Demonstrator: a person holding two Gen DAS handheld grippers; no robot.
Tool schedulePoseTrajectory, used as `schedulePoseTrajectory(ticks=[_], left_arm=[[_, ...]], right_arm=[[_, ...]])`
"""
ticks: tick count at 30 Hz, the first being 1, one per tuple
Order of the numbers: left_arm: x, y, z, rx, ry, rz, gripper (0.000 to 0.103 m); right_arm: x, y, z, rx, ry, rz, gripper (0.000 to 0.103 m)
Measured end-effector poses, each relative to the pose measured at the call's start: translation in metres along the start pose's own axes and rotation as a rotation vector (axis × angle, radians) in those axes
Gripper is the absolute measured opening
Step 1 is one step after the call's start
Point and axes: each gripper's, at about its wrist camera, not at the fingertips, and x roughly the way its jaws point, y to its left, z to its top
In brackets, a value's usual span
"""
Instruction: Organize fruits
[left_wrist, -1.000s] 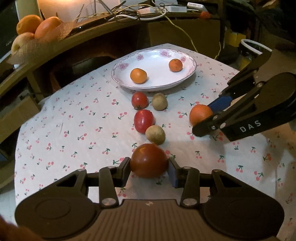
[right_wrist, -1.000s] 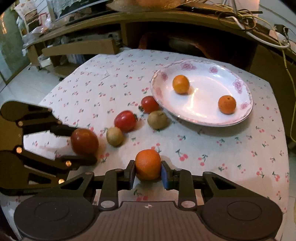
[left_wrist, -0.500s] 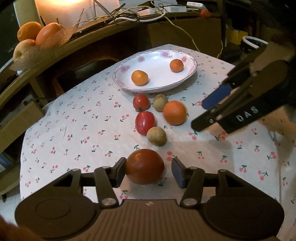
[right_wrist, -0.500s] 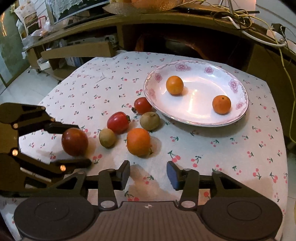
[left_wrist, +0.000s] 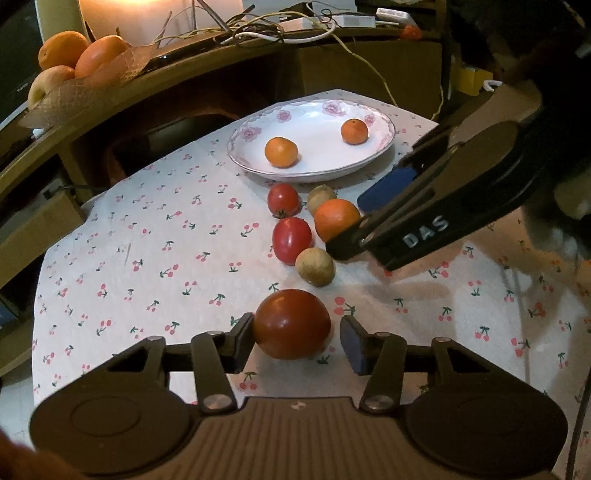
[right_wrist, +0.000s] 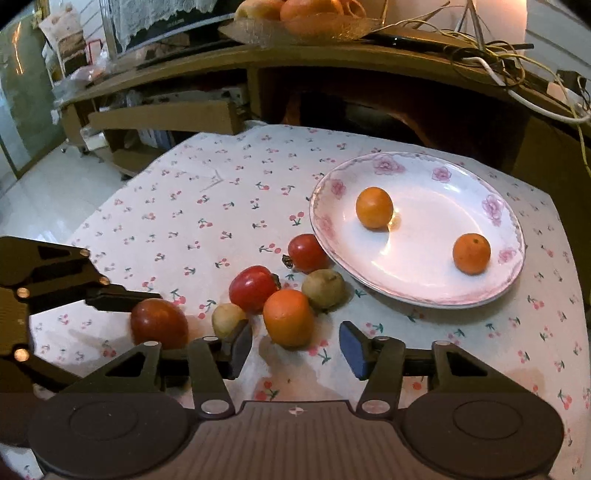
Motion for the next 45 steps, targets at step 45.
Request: schedulePoseTrajectory(ticks=[45], left_arm=[[0.062,-0.014,0.107,-0.047,-0.108,0.049,0.046]], right_arm=[[-0.020,-0.079,0.022,0.211,-0.105,-0.132,0.029]])
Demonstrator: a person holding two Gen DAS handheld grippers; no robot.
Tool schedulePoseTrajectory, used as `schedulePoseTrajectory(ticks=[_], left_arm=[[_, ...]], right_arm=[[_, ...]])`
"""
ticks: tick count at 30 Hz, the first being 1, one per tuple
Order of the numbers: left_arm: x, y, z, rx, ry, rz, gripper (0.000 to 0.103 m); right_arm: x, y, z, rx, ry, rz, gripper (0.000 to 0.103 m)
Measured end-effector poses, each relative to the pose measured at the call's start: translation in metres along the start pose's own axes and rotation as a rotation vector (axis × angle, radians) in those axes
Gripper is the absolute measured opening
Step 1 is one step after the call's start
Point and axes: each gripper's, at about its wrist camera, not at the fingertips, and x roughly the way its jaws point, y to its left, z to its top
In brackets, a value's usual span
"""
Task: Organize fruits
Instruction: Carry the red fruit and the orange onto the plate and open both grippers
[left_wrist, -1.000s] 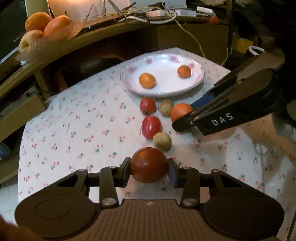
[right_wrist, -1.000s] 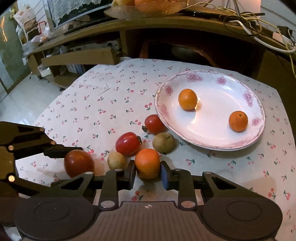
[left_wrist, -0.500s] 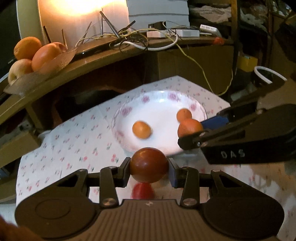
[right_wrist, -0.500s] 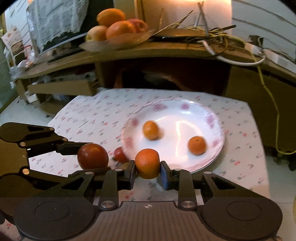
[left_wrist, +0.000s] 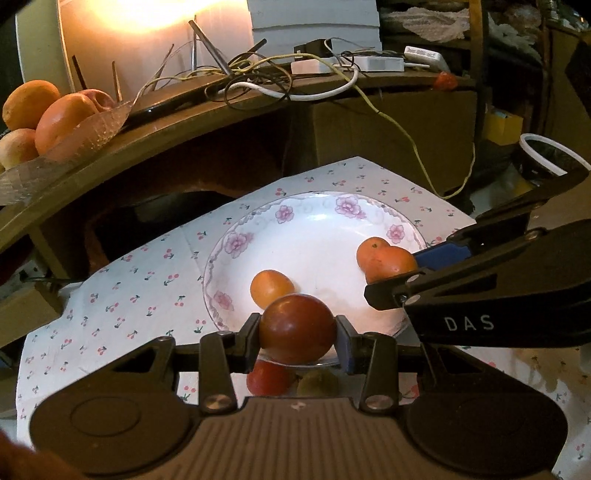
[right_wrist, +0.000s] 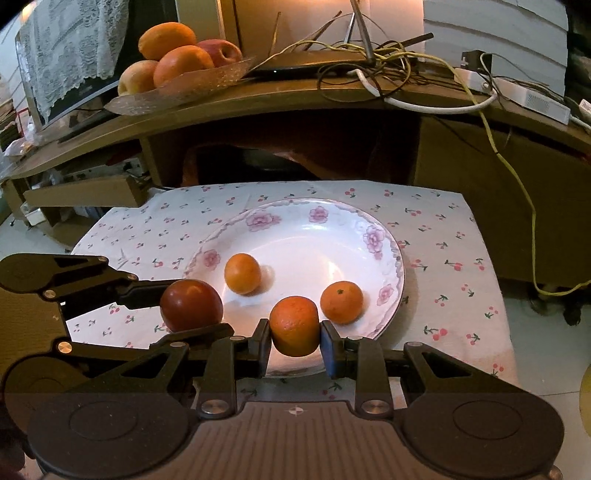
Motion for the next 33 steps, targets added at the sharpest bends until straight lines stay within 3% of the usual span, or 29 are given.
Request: schedulePoseTrajectory(ticks=[21,33], left_arm=[[0.008,0.002,0.003,-0.022,-0.003,0.026,0.048],[-0.007,0.010,0.013,-0.072,-0.075,0.022,0.053]], right_arm=[[-0.002,-0.012,0.003,0.064,-0.034,-0.026,0.035],[-0.011,-0.019,0.003,0.089,-0.061,-0.041,0.039]])
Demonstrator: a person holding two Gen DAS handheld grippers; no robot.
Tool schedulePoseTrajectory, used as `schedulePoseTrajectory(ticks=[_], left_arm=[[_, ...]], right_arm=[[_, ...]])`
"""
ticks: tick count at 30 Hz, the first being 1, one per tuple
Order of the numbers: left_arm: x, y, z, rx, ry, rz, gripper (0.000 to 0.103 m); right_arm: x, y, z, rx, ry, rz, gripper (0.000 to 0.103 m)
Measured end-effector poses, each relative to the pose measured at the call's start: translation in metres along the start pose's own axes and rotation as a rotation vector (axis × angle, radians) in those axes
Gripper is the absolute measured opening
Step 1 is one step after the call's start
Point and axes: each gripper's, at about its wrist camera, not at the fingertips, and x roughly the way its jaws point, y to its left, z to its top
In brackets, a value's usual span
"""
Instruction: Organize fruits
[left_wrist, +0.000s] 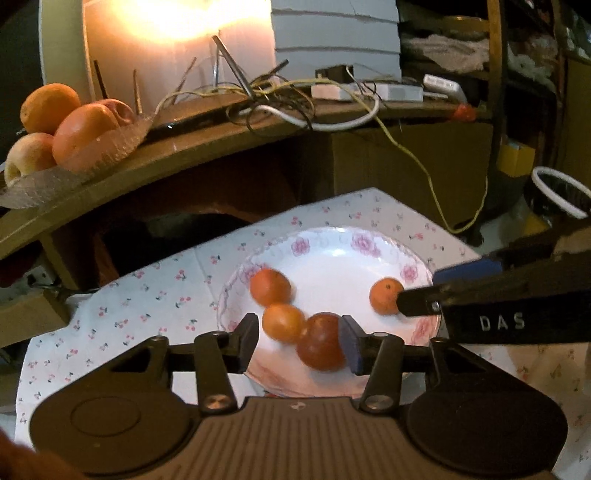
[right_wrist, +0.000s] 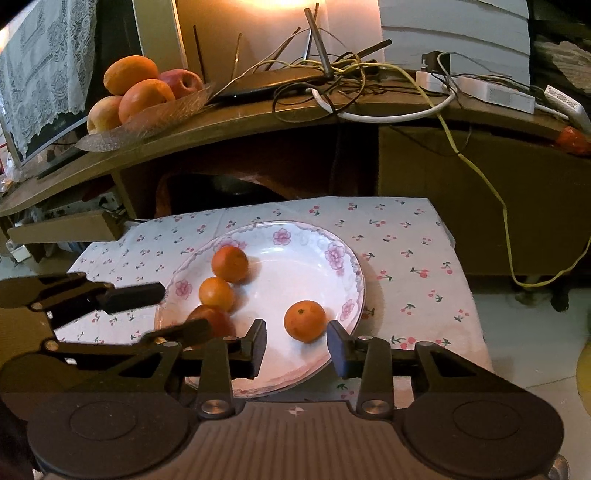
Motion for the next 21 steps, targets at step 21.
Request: schedulePoseTrajectory(ticks=[21], left_arm=[[-0.045,0.051,-0.024,-0.048,0.038,0.023,0.054]], right_arm=[[-0.016,0.051,-0.022,-0.126,0.065,0.166,0.040]])
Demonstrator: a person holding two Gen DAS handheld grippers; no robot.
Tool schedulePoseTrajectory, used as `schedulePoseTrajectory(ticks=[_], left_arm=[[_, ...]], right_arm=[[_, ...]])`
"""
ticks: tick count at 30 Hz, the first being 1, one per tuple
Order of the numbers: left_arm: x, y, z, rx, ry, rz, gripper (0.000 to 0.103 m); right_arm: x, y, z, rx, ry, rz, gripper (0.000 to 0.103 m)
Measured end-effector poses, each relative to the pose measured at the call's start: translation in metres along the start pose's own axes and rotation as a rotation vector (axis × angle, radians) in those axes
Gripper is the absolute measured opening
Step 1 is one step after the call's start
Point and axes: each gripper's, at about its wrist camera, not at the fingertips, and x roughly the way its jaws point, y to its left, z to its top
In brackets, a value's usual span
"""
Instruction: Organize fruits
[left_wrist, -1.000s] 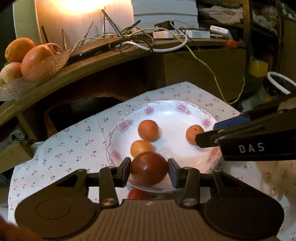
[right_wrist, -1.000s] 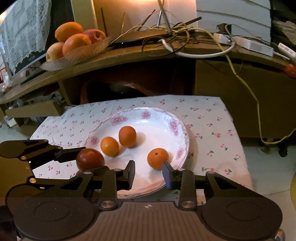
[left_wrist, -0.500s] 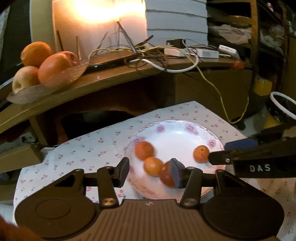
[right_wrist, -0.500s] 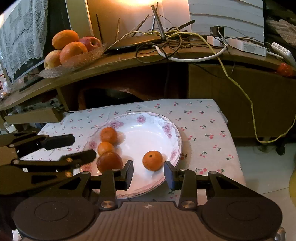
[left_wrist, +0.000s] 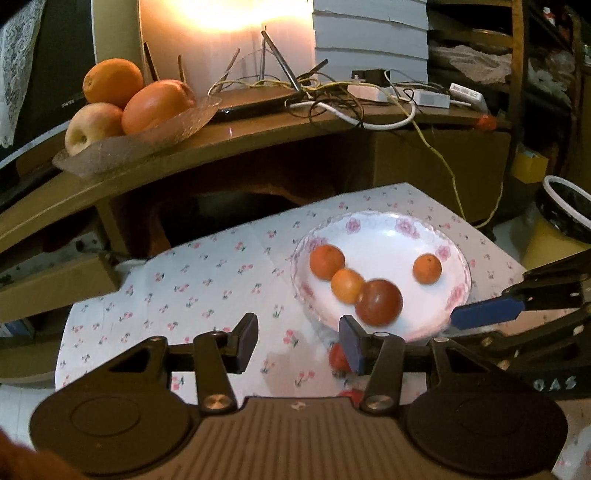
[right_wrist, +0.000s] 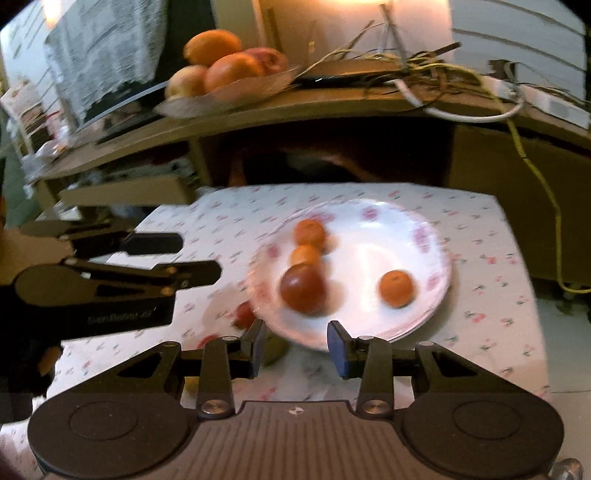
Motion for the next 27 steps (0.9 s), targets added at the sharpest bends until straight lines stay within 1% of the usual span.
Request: schedulePoseTrajectory(ticks=[5,9,19,25,27], left_arm=[[-0.009,0.002,-0.011,0.039,0.027,-0.034,0.054],[-0.017,0.002,-0.020,0.063,0.038,-0.063,0.054],[-0.023,0.004,-0.034,0.084,0.068,-0.117,0.054],[-0.022,-0.006,-0.043,0.137,0.103,-0.172,0.054],[-0.021,-0.010,-0.046,0.146,0.117,-0.183,0.054]], right_arm=[[0.014,0.011,-0.006,-0.035,0.045,0.017,0.040],[0.025,0.011,-0.008,-0.025,0.067,0.024,0.040],[0.047,0.017,-0.007,-0.034,0.071,0.003,0.040],[0.053,0.019,-0.005,-0.044,0.079,0.002,0.040],[0.054,0.019,-0.006,-0.048,0.082,-0.003,0.037]])
